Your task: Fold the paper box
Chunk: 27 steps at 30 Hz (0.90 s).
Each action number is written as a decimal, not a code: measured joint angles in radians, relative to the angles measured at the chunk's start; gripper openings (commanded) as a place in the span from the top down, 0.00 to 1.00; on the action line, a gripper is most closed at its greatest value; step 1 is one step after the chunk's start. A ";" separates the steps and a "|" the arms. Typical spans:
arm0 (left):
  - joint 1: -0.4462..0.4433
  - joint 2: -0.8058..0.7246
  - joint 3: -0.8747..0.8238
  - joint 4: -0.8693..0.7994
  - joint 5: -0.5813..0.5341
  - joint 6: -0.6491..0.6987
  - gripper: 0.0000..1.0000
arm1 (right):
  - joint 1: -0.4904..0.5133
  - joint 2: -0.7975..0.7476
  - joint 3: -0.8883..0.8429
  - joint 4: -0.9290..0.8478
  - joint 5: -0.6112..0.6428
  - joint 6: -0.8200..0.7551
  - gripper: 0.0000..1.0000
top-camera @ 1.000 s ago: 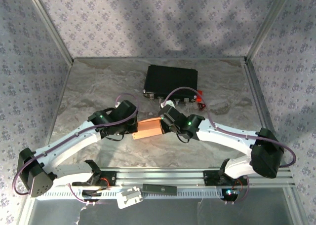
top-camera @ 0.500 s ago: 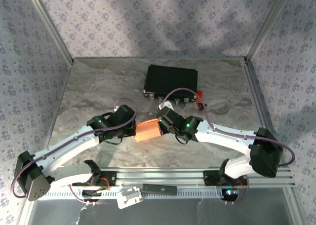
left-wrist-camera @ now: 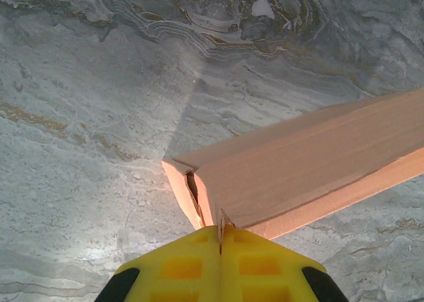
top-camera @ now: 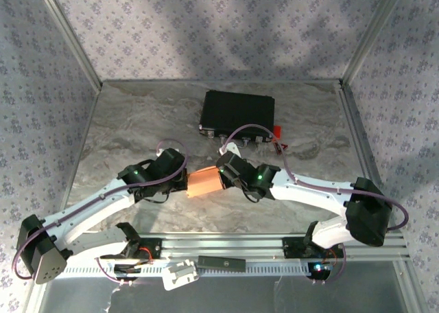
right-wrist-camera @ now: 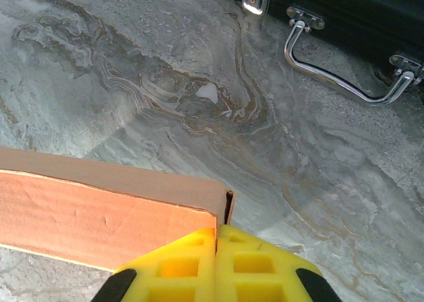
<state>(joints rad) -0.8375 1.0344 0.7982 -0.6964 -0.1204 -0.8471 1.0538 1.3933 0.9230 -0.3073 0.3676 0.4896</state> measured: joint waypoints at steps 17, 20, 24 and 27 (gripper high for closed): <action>0.000 -0.019 -0.057 0.043 0.000 -0.005 0.98 | 0.014 0.000 -0.031 0.037 0.008 -0.011 1.00; 0.000 -0.020 -0.057 0.043 0.000 -0.011 0.98 | 0.021 -0.004 -0.031 0.031 0.011 -0.010 0.84; 0.000 -0.022 -0.057 0.042 0.000 -0.011 0.99 | 0.036 -0.068 -0.032 0.000 -0.002 0.032 0.61; -0.004 -0.022 -0.057 0.043 0.000 -0.011 1.00 | 0.040 -0.163 -0.039 -0.016 -0.013 0.093 0.45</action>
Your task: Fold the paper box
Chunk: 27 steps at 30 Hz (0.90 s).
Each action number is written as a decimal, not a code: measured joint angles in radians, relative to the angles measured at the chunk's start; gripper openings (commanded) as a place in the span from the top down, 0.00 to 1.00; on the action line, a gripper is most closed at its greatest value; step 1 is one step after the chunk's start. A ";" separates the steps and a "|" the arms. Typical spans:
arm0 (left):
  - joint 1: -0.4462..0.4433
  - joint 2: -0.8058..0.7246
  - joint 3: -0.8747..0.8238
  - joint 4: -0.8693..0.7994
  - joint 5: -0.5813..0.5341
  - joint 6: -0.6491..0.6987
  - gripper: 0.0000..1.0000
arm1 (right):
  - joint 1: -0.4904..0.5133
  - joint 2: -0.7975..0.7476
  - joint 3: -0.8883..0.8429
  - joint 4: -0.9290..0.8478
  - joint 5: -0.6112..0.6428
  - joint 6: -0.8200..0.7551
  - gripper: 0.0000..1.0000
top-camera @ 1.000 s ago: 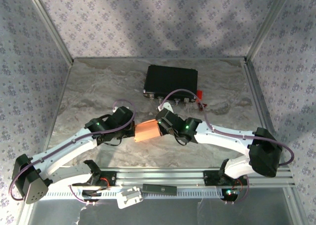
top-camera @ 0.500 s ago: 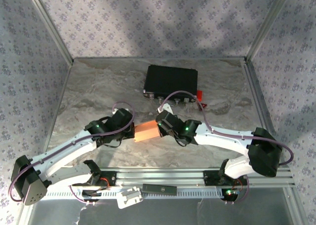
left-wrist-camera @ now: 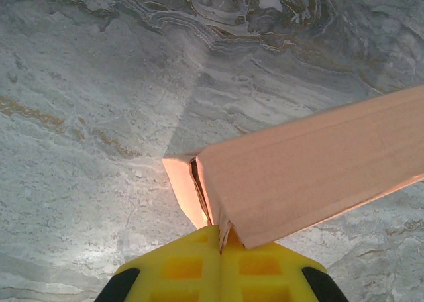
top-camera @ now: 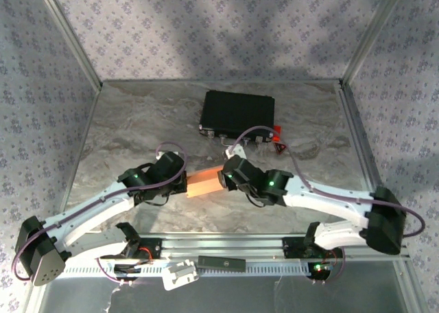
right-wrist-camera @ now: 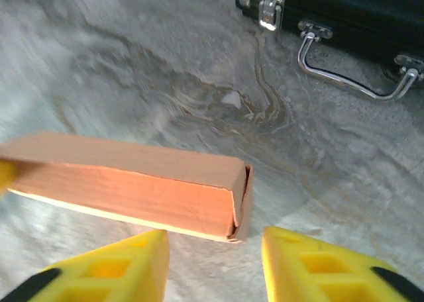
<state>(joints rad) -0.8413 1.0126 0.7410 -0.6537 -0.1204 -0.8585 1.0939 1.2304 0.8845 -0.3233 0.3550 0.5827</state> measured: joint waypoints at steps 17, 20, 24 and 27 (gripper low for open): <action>-0.039 0.012 0.004 -0.004 -0.030 -0.008 1.00 | -0.089 -0.129 -0.113 0.079 -0.154 0.994 0.26; -0.041 0.012 0.005 -0.004 -0.031 -0.008 1.00 | -0.109 -0.081 -0.134 0.127 -0.203 1.085 0.25; -0.043 0.014 0.012 -0.013 -0.030 -0.007 1.00 | -0.136 -0.015 -0.150 0.183 -0.261 1.141 0.26; -0.043 0.018 0.016 -0.017 -0.030 -0.007 1.00 | -0.153 0.022 -0.161 0.232 -0.299 1.163 0.34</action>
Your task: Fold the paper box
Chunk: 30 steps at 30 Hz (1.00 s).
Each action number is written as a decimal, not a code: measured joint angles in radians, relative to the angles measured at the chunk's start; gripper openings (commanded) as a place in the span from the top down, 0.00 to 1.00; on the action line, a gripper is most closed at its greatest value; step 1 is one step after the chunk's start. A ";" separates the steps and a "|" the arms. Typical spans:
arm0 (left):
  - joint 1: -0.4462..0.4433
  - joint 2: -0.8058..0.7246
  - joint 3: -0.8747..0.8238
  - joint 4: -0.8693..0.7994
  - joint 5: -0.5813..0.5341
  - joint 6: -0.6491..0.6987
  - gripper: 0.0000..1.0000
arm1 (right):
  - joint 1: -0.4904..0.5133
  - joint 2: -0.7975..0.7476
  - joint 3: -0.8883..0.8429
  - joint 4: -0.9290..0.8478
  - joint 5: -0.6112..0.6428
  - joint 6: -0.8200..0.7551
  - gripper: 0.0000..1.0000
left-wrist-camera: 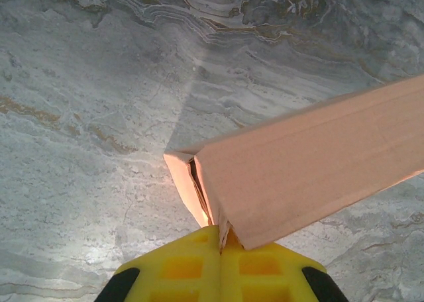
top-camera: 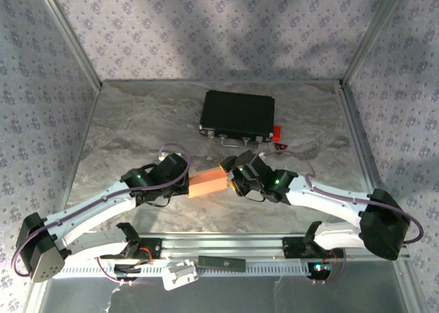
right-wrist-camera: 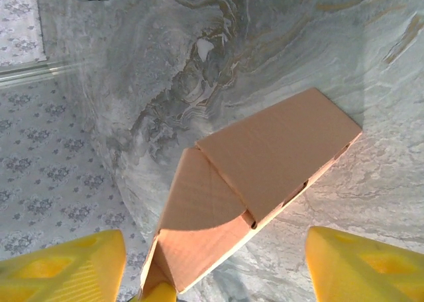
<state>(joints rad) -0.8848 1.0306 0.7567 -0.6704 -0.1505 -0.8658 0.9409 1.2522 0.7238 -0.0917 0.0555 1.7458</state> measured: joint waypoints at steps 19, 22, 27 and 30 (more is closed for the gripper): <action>-0.004 -0.172 0.049 -0.051 0.009 -0.042 0.53 | -0.030 0.072 -0.034 0.126 -0.070 0.016 0.65; 0.055 -0.206 0.044 -0.035 0.046 -0.045 0.52 | -0.030 0.077 -0.033 0.133 -0.071 0.015 0.67; 0.170 -0.180 0.009 0.020 0.125 -0.045 0.52 | -0.030 0.079 -0.034 0.134 -0.072 0.011 0.69; 0.210 -0.153 -0.015 0.041 0.158 -0.044 0.53 | -0.030 0.079 -0.034 0.134 -0.072 0.008 0.69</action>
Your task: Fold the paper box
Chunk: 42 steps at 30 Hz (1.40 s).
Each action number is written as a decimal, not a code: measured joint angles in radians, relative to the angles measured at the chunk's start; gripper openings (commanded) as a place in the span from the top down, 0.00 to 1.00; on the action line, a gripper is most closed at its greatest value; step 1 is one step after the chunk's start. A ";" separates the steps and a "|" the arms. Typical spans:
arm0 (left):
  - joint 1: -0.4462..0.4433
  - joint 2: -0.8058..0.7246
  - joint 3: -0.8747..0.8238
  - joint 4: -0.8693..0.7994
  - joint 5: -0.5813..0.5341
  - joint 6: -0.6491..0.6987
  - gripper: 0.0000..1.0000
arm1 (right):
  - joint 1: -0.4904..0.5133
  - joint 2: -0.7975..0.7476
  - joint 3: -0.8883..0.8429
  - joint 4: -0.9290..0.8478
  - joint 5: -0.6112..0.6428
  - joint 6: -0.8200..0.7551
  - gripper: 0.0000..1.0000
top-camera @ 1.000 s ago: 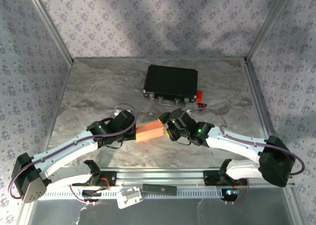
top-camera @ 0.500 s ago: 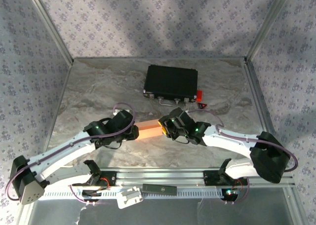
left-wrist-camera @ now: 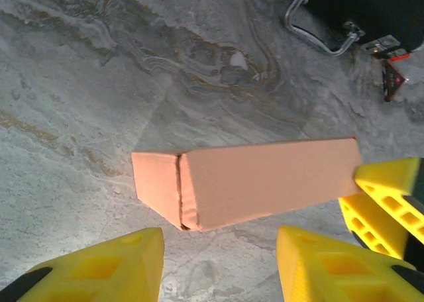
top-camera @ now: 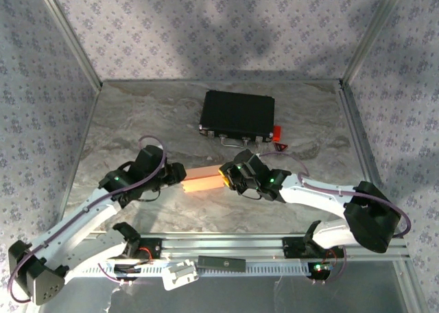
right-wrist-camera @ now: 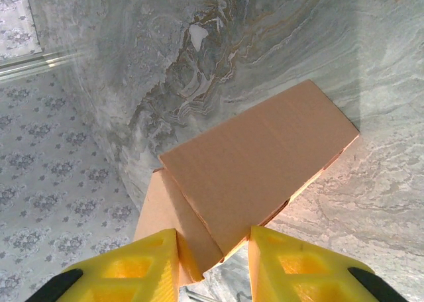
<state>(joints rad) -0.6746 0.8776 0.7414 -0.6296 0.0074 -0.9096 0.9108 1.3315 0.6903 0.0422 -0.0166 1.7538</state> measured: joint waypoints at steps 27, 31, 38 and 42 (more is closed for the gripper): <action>0.047 -0.004 -0.172 0.182 0.093 -0.027 0.88 | -0.019 0.006 0.000 -0.005 -0.035 -0.025 0.62; 0.047 -0.020 -0.175 0.177 0.101 -0.027 0.88 | -0.018 -0.007 0.009 -0.079 -0.022 -0.058 0.34; 0.044 -0.021 -0.175 0.174 0.106 -0.028 0.88 | 0.067 -0.035 0.121 -0.215 0.052 -0.052 0.24; 0.037 -0.021 -0.175 0.174 0.106 -0.029 0.81 | 0.098 0.027 0.214 -0.266 0.062 0.026 0.22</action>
<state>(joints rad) -0.6373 0.8562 0.5663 -0.4561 0.1131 -0.9390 1.0092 1.3582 0.9043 -0.2241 0.0456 1.7794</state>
